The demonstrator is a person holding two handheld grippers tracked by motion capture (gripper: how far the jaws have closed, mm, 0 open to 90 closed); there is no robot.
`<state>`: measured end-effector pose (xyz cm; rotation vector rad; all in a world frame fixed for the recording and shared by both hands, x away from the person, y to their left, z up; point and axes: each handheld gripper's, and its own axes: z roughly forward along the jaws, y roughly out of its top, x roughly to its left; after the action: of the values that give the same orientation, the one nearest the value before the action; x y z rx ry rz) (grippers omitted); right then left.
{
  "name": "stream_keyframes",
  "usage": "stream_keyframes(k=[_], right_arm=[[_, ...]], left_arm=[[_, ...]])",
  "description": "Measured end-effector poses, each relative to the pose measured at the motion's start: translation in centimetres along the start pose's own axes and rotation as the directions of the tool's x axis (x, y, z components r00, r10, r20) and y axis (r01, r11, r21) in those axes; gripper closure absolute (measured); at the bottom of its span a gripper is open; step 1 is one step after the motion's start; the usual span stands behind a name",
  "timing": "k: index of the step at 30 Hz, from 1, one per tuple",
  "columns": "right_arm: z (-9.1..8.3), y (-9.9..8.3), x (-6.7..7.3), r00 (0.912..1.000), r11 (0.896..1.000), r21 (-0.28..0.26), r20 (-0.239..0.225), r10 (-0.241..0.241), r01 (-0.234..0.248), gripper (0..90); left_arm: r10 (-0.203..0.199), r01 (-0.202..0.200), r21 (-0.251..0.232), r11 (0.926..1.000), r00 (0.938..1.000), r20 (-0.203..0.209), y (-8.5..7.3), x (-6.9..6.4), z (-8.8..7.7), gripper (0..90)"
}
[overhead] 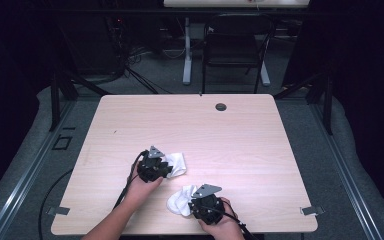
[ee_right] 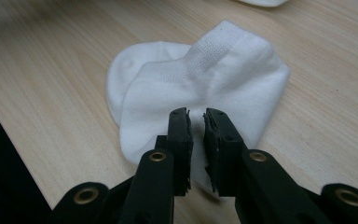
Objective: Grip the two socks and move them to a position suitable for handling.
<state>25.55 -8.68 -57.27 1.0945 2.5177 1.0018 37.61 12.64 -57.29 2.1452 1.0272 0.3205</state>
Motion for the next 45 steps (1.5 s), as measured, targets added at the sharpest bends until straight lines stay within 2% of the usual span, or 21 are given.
stream_keyframes(k=[7, 13, 20, 26, 29, 33, 36, 38, 45], right_arm=[[0.1, 0.1, 0.3, 0.9999, 1.000, -0.005, -0.011, 0.013, -0.013, 80.2], [0.3, 0.1, 0.6, 0.9999, 1.000, -0.009, 0.000, 0.017, -0.017, 80.2], [0.5, 0.2, 0.8, 0.9996, 0.999, -0.018, -0.001, 0.030, -0.030, 79.7], [0.5, 0.2, 0.9, 0.9997, 0.999, -0.020, 0.000, 0.025, -0.025, 78.8], [0.5, 0.2, 1.0, 0.9996, 0.999, -0.034, -0.003, 0.028, -0.028, 75.5], [0.2, 0.3, 0.9, 0.9992, 0.998, -0.047, -0.019, 0.034, -0.035, 72.3], [0.0, 0.3, 0.8, 0.9989, 0.997, -0.063, -0.022, 0.042, -0.043, 71.2], [-0.2, 0.3, 0.7, 0.9984, 0.996, -0.070, -0.033, 0.045, -0.047, 69.6], [-0.7, 0.4, 0.5, 0.9989, 0.995, -0.094, -0.022, 0.042, -0.044, 68.5]], left_arm=[[0.010, -0.010, -0.004, 0.9999, 0.9999, 0.014, 0.2, -0.7, 0.4, 69.8], [0.013, -0.013, -0.003, 0.9999, 0.9994, 0.034, 0.3, -0.9, 0.5, 69.3], [0.017, -0.017, -0.004, 0.9999, 0.9992, 0.037, 0.3, -1.1, 0.5, 67.1], [0.018, -0.018, -0.003, 0.9998, 0.9992, 0.036, 0.4, -1.1, 0.4, 62.9], [0.012, -0.012, -0.008, 0.9999, 0.9995, 0.028, 0.4, -1.1, 0.4, 58.8], [0.002, -0.002, -0.015, 0.9999, 0.9995, 0.032, 0.4, -1.0, -0.2, 55.4], [0.009, -0.008, -0.036, 0.9993, 0.9993, 0.035, 0.5, -1.0, -1.1, 54.7], [-0.002, 0.004, -0.054, 0.9985, 0.9995, 0.032, 0.4, -1.0, -1.8, 53.1], [-0.016, 0.022, -0.103, 0.9944, 0.9980, 0.061, -0.9, -0.9, -4.6, 52.7]])
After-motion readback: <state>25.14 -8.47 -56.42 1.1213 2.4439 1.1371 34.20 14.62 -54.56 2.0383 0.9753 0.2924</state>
